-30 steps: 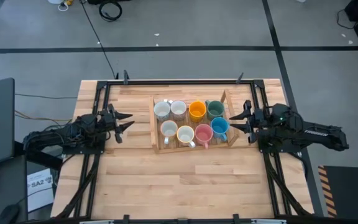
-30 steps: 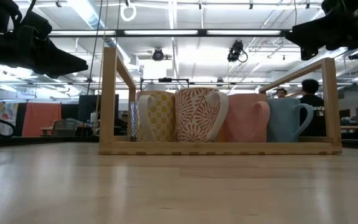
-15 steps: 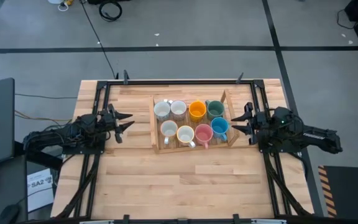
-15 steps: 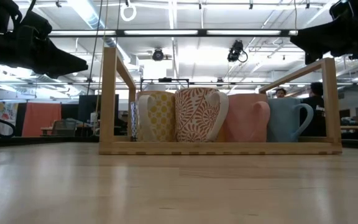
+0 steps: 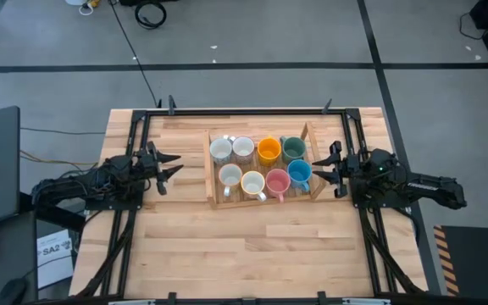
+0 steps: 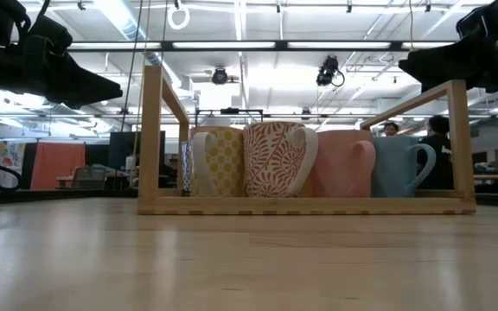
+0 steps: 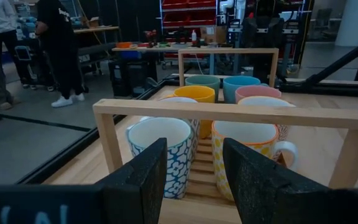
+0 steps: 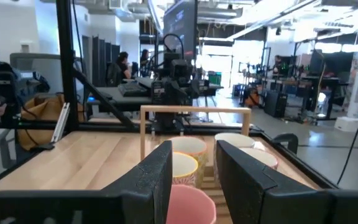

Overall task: Place coffee mugs
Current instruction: Return to Home Position

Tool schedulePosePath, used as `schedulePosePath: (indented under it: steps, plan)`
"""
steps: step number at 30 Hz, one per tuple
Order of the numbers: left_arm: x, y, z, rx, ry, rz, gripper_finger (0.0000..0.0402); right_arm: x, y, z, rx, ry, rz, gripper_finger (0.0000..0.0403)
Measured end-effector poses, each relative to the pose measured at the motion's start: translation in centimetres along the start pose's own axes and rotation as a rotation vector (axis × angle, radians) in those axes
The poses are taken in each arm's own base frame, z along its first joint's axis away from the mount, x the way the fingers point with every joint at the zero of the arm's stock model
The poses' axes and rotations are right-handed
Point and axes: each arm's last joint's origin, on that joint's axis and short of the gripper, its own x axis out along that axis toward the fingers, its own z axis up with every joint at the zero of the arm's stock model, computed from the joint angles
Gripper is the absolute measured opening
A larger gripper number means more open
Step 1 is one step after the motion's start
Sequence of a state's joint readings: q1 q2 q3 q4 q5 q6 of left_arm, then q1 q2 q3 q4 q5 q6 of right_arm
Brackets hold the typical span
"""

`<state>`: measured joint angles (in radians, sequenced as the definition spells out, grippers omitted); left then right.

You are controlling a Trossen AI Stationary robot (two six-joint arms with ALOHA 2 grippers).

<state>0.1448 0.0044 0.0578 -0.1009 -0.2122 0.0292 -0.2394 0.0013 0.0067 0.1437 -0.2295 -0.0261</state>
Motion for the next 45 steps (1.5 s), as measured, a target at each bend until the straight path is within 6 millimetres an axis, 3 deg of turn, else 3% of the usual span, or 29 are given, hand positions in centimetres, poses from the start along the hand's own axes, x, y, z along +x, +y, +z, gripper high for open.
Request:
schedulePosePath:
  steps: [34,45]
  plan:
    - [0.11,-0.49,-0.32,-0.051,-0.005,-0.151,0.0164,0.0,0.01,-0.26,0.004,0.026,0.001,0.0131]
    - [0.44,-0.64,-0.69,0.015,-0.058,-0.169,0.0164,0.0,0.0,-0.26,0.003,0.026,0.0,0.0131]
